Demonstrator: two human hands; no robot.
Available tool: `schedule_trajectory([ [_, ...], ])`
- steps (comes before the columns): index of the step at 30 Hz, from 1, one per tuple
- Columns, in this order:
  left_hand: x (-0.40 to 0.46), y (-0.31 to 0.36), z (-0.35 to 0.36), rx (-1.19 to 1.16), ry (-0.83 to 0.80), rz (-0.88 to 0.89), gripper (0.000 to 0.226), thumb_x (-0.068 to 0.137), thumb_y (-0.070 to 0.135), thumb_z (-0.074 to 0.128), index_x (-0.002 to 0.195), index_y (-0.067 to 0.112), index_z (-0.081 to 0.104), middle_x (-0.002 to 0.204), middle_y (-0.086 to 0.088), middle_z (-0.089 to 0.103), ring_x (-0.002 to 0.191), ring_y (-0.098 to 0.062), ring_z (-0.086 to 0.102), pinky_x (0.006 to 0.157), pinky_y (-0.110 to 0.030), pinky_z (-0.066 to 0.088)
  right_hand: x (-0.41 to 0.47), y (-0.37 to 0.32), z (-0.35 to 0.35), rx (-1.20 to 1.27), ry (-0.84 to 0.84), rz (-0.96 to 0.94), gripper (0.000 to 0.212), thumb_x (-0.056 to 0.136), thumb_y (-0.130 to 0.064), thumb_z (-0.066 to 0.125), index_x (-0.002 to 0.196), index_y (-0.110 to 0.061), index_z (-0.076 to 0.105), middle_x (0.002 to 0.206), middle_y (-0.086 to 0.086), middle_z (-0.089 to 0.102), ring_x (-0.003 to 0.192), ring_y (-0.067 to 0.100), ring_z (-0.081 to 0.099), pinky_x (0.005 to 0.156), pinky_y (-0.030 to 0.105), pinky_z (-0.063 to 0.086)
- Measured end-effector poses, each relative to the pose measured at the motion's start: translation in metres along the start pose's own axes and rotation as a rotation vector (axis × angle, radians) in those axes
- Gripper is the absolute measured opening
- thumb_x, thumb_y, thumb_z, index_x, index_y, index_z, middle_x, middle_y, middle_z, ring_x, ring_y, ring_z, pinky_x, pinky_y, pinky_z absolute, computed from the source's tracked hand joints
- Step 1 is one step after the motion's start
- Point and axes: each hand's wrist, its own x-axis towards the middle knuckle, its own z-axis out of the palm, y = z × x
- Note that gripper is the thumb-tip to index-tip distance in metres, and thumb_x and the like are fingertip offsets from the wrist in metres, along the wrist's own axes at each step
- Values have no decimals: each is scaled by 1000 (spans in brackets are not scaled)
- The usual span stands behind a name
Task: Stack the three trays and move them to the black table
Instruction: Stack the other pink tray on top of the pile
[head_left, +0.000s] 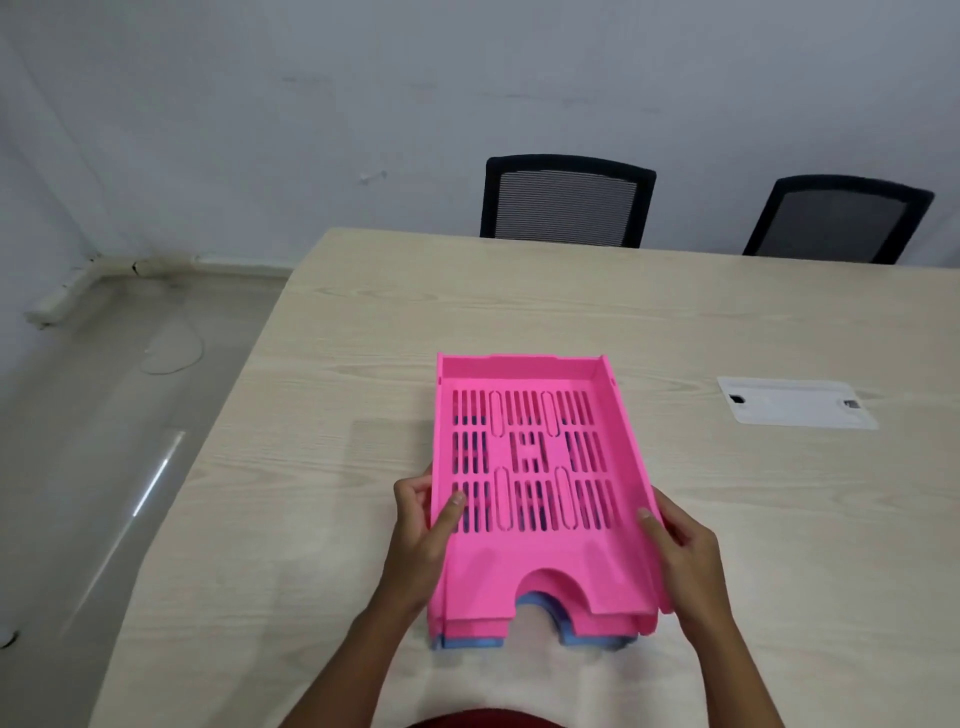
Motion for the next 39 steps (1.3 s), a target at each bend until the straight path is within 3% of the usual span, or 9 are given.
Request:
schedule_trajectory([
  [8,-3,-6,8,0,27,10,38,83,36,62,111,22,42,119,-4,60,110,-21,66,95,-48,54,3,6,-2,22,-20,22,37,95,-21,66,132,-25,66,117,-24,73,107,6,71,92,37,58],
  [14,-2,-13,-1,-17,46,-8,35,86,34,65,110,19,45,108,3,69,99,-13,70,88,-43,57,-3,12,0,20,-30,-6,35,95,-16,65,128,-27,69,114,-21,75,100,-1,72,73,12,57],
  [18,1,-14,1,2,13,-1,37,82,37,65,111,24,44,104,17,70,103,-18,70,89,-44,56,-3,8,-1,24,-10,9,28,95,-12,65,114,-31,72,105,-22,77,92,-4,71,75,18,55],
  [24,4,-17,-4,5,-5,-25,42,86,37,69,117,27,44,119,6,65,110,-15,67,97,-50,53,-1,10,1,5,62,21,23,95,-8,62,91,-27,73,86,-23,75,74,-9,66,69,26,47],
  [28,7,-18,-6,11,-10,-33,43,84,38,66,121,34,44,126,13,60,114,-8,64,100,-49,52,4,13,0,36,56,41,15,95,-11,63,91,-22,73,89,-16,76,86,10,68,69,27,46],
  [31,10,-17,-3,-46,-20,-87,59,82,46,68,133,34,41,137,6,55,127,-18,57,104,-53,47,11,11,-2,108,-2,84,11,96,-18,62,102,-21,72,105,-2,75,97,24,67,75,34,49],
  [33,14,-18,0,-111,-35,-187,72,80,50,68,142,33,35,147,-3,47,134,-29,48,108,-59,41,15,10,1,182,-107,161,22,95,-27,63,116,-22,68,116,8,73,101,31,69,80,43,55],
  [36,19,-24,2,-229,-78,-314,72,82,46,68,144,34,35,140,-11,56,123,-35,59,102,-62,45,17,11,2,306,-272,336,45,90,-44,63,130,-21,60,121,16,72,100,38,71,83,50,58],
  [39,16,-26,0,-282,-104,-391,72,77,46,73,140,28,42,124,-14,67,104,-33,70,85,-53,57,15,15,-1,412,-388,513,55,86,-52,64,128,-15,64,118,21,73,92,38,73,74,45,60],
])
